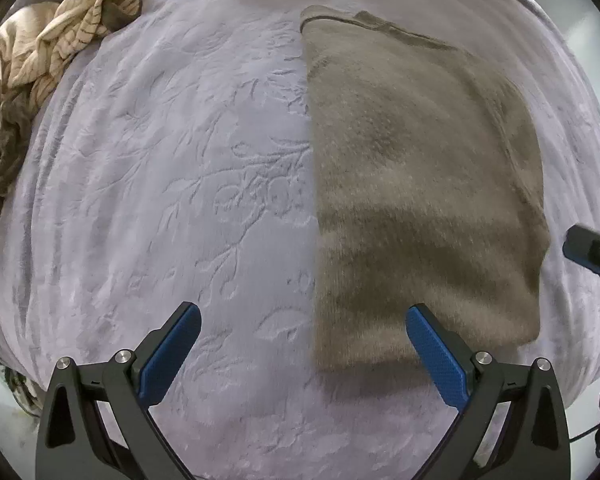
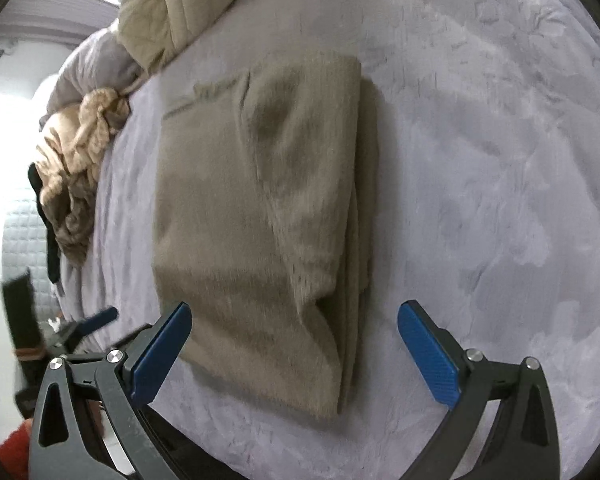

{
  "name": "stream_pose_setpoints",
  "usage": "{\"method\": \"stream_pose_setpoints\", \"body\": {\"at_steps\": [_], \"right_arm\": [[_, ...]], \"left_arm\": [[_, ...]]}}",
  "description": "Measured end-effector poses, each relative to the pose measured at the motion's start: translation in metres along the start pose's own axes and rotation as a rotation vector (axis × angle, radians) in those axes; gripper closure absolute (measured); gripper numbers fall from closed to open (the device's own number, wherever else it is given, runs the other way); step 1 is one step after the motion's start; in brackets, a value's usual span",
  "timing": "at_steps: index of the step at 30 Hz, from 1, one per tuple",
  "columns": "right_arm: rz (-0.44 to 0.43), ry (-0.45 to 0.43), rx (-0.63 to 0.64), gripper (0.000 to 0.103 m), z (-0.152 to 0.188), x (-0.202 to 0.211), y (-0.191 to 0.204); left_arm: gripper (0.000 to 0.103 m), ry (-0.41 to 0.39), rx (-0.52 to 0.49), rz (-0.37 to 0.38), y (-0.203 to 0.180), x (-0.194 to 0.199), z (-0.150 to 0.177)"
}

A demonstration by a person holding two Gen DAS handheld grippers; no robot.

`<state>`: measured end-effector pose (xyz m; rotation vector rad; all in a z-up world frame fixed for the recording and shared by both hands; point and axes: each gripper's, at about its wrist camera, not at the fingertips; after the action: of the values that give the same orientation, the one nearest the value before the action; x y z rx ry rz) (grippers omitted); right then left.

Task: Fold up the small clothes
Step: 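Lift the open right tool off the folded sweater and hold above it, then grasp the folded sweater's long edge with the right tool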

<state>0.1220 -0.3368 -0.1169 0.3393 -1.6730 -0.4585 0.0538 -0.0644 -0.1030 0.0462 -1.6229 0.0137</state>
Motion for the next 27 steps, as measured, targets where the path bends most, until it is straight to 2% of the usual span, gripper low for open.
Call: {"method": "stream_pose_setpoints", "body": {"at_steps": [7, 17, 21, 27], "right_arm": [[-0.066, -0.068, -0.031, 0.000, -0.033, 0.010, -0.013], [-0.128, -0.020, -0.081, 0.000, -0.044, -0.012, -0.029], [-0.174, -0.016, -0.101, 0.000, -0.047, -0.020, -0.036], [-0.212, 0.007, -0.085, 0.000, -0.054, -0.031, -0.039]], "left_arm": [[0.000, -0.030, 0.016, 0.030, 0.005, -0.008, -0.019], [0.000, -0.031, 0.034, 0.046, 0.016, -0.022, -0.031], [0.000, -0.035, 0.037, 0.156, 0.018, -0.027, -0.033], [0.000, -0.043, -0.014, 0.249, 0.010, -0.035, -0.039]]}}
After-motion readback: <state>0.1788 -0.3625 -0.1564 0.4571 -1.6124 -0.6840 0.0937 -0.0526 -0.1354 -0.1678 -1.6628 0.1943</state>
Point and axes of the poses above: each gripper's, at about its wrist camera, not at the fingertips, and x roughly against the way its jaws point, y to its left, z to its underside, and after that the axes turned 1 degree about -y, right-handed
